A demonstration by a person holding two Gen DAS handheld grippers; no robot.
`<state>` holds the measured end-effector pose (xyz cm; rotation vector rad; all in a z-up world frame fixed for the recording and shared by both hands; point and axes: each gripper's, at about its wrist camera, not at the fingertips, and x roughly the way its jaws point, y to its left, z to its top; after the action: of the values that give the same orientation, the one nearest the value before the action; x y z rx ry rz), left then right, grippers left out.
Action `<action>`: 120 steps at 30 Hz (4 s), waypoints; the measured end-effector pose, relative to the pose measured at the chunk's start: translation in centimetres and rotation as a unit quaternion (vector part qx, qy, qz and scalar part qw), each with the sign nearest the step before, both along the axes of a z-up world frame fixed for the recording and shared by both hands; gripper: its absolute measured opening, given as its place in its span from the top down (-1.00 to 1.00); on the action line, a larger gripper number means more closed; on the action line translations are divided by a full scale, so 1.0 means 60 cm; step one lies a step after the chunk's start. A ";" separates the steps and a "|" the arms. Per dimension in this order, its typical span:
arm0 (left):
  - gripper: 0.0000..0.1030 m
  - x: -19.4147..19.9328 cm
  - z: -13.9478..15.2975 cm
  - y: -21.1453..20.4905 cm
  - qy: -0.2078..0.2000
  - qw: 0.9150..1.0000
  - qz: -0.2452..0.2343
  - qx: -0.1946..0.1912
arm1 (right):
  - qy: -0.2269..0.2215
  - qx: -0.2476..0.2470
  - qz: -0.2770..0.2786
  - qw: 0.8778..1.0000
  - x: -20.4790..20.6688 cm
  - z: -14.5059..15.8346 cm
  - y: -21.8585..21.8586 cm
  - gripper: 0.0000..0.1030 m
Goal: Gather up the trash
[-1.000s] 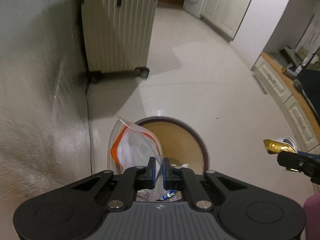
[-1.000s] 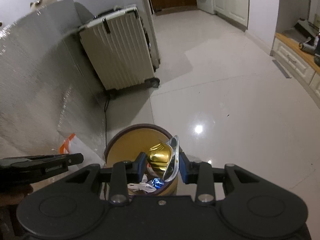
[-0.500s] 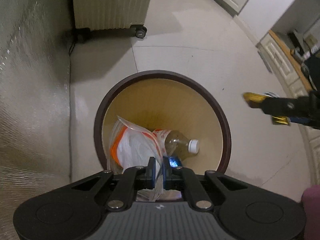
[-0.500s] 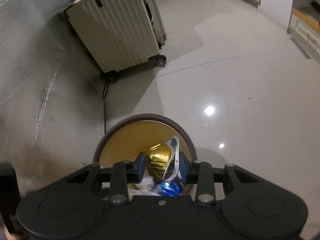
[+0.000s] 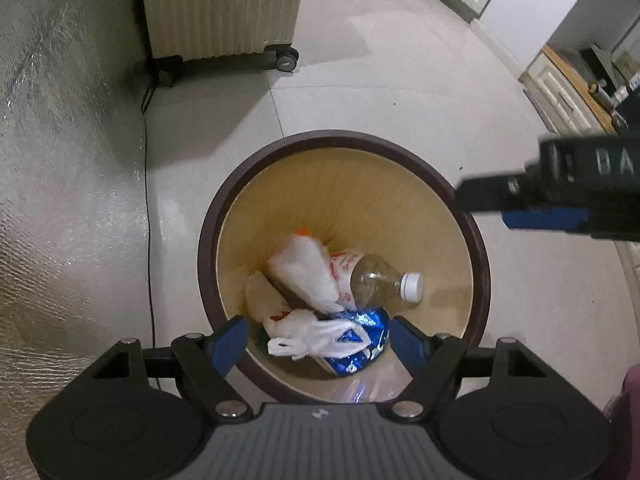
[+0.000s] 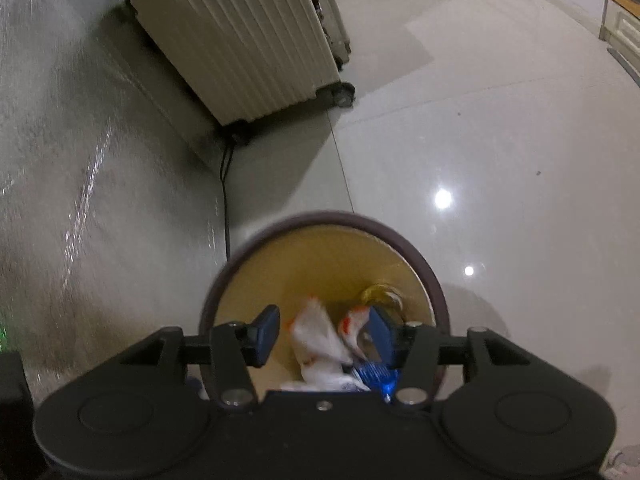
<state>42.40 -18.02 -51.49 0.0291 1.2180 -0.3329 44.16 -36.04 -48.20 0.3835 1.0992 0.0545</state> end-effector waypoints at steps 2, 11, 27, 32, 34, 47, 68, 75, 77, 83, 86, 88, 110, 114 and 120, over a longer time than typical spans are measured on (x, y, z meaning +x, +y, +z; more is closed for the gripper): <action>-0.51 -0.006 0.006 0.000 -0.001 1.000 -0.004 0.006 | 0.006 -0.003 -0.004 1.000 -0.017 -0.001 -0.008 0.02; -0.52 -0.032 0.033 -0.003 -0.002 1.000 -0.014 0.012 | 0.018 -0.009 -0.010 1.000 -0.060 0.009 -0.022 0.02; -0.67 -0.078 0.151 0.038 -0.036 0.999 0.029 0.019 | -0.038 -0.045 0.028 0.998 -0.108 0.118 0.004 -0.28; -0.91 -0.099 0.193 0.057 -0.047 0.998 0.044 0.016 | -0.050 -0.062 0.034 0.996 -0.129 0.152 0.013 -0.48; -0.96 -0.108 0.209 0.064 -0.051 0.997 0.052 0.016 | -0.053 -0.068 0.032 0.996 -0.136 0.166 0.013 -0.55; -1.00 -0.178 0.357 0.088 -0.101 0.992 0.073 0.019 | -0.081 -0.107 0.012 0.991 -0.207 0.293 0.011 -1.00; -1.00 -0.293 0.579 0.101 -0.160 0.984 0.081 0.002 | -0.117 -0.120 -0.014 0.986 -0.340 0.503 0.016 -1.00; -1.00 -0.333 0.649 0.126 -0.183 0.980 0.080 -0.024 | -0.145 -0.116 -0.016 0.982 -0.382 0.568 0.038 -1.00; -1.00 -0.347 0.669 0.127 -0.197 0.977 0.078 -0.020 | -0.149 -0.118 -0.020 0.982 -0.396 0.582 0.043 -1.00; -1.00 -0.389 0.711 0.133 -0.219 0.973 0.066 -0.019 | -0.156 -0.131 -0.016 0.979 -0.433 0.616 0.061 -1.00; -1.00 -0.402 0.717 0.138 -0.219 0.973 0.064 -0.018 | -0.156 -0.141 -0.015 0.977 -0.448 0.631 0.071 -1.00; -1.00 -0.412 0.722 0.148 -0.218 0.974 0.068 -0.014 | -0.157 -0.144 -0.011 0.977 -0.459 0.640 0.077 -1.00; -1.00 -0.465 0.723 0.212 -0.192 0.976 0.099 0.009 | -0.147 -0.154 0.011 0.977 -0.509 0.660 0.125 -1.00; -1.00 -0.466 0.723 0.215 -0.189 0.976 0.110 0.010 | -0.149 -0.156 0.015 0.976 -0.512 0.662 0.128 -1.00; -1.00 -0.469 0.725 0.220 -0.191 0.974 0.118 0.018 | -0.152 -0.156 0.017 0.976 -0.517 0.665 0.133 -1.00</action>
<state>14.23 -4.80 -7.99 -0.0202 0.8345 -0.0904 13.17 -28.05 -8.27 0.0687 0.7936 -0.0294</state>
